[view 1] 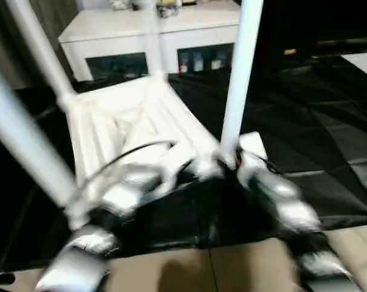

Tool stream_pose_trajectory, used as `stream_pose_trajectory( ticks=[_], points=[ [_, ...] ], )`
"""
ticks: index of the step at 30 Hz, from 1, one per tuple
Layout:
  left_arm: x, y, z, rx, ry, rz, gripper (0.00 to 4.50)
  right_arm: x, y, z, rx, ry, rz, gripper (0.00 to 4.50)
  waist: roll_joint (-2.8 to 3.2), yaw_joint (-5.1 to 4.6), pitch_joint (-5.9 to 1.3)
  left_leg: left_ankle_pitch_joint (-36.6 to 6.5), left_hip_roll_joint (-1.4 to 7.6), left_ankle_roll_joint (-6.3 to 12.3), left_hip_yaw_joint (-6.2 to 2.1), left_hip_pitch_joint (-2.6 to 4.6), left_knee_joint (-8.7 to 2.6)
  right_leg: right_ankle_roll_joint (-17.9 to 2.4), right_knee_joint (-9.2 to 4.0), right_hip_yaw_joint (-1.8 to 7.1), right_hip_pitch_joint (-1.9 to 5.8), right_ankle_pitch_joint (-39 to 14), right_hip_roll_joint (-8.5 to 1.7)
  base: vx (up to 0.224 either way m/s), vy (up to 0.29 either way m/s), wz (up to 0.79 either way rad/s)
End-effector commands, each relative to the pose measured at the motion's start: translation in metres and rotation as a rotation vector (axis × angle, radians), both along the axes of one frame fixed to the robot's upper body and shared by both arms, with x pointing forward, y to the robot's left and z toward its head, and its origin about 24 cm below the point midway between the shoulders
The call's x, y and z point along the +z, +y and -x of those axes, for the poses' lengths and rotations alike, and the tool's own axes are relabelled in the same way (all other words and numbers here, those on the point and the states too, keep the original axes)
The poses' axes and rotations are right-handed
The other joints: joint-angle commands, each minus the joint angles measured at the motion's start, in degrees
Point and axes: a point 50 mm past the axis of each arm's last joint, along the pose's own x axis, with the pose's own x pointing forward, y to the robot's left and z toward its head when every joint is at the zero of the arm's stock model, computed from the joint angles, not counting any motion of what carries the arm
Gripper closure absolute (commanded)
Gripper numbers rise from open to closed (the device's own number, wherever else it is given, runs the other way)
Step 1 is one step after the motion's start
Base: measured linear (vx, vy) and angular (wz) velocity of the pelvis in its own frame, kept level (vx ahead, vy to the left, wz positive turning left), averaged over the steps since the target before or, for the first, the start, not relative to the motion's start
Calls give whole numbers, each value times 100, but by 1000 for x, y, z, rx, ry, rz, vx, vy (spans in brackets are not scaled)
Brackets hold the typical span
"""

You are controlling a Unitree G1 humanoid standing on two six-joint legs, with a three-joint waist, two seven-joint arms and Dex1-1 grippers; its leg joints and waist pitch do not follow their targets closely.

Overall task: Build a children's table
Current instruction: Rotate leg to tighten

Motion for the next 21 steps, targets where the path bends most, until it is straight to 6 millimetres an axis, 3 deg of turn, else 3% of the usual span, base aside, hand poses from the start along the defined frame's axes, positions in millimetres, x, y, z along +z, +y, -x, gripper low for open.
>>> stream_pose_trajectory(
  ticks=[1, 3, 5, 7, 8, 11, 14, 17, 21],
  points=[
    [-1, -5, -4, 64, -12, -24, 450, -10, 7, -1, -78, 45, 53, 178, -91, -9, -310, -2330, 264, -17, -228, 150, -504, -1030, -438, 50, 118, -1743, -95, 0, 0, 0],
    [0, -8, -9, 119, -36, -43, 450, -8, 15, -3, -112, 37, 56, 178, -98, -27, -326, -2148, 242, 82, -217, 127, -486, -1079, -427, 55, 126, -1601, -99, 0, 0, 0],
    [0, -12, -12, 173, -65, -67, 450, -9, 31, -4, -127, 42, 29, 178, -104, 33, -340, -1839, 253, 264, -194, 130, -458, -1145, -414, 58, 134, -1238, -103, 0, 0, 0],
    [-1, -12, -12, 176, -68, -70, 450, -10, 34, -3, -124, 45, 26, 178, -104, 49, -350, -1683, 252, 343, -202, 104, -451, -1171, -390, 48, 172, -1105, -112, 0, 0, 0],
    [-1, -14, -12, 177, -68, -64, 450, -9, 38, -3, -117, 38, -4, 143, -101, 65, -356, -1528, 255, 437, -197, 95, -440, -1191, -377, 45, 183, -961, -119, 0, 0, 0],
    [-1, -15, -11, 151, -68, -55, 450, -3, 40, -5, -114, -6, -43, 109, -95, 74, -342, -1516, 258, 528, -196, 88, -440, -1199, -387, 35, 188, -1051, -124, 0, 0, 0],
    [1, -12, -8, 93, -76, -30, 450, 6, 34, -8, -98, -63, -36, 74, -86, -4, -315, -1931, 270, 365, -242, 63, -497, -1049, -418, 14, 196, -1629, -116, 0, 0, 0],
    [2, -10, -5, 48, -84, -16, 450, 10, 32, -8, -67, -77, -46, 63, -97, -38, -325, -1991, 273, 326, -234, 75, -492, -1072, -415, 25, 175, -1533, -110, 0, 0, 0],
    [-2, 4, 5, -59, -66, -8, 450, 17, 22, 2, 186, -73, -70, 63, -115, 2, -351, -1502, 288, 680, -230, 28, -439, -1169, -344, 24, 248, -822, -127, 0, 0, 0]
  ],
)
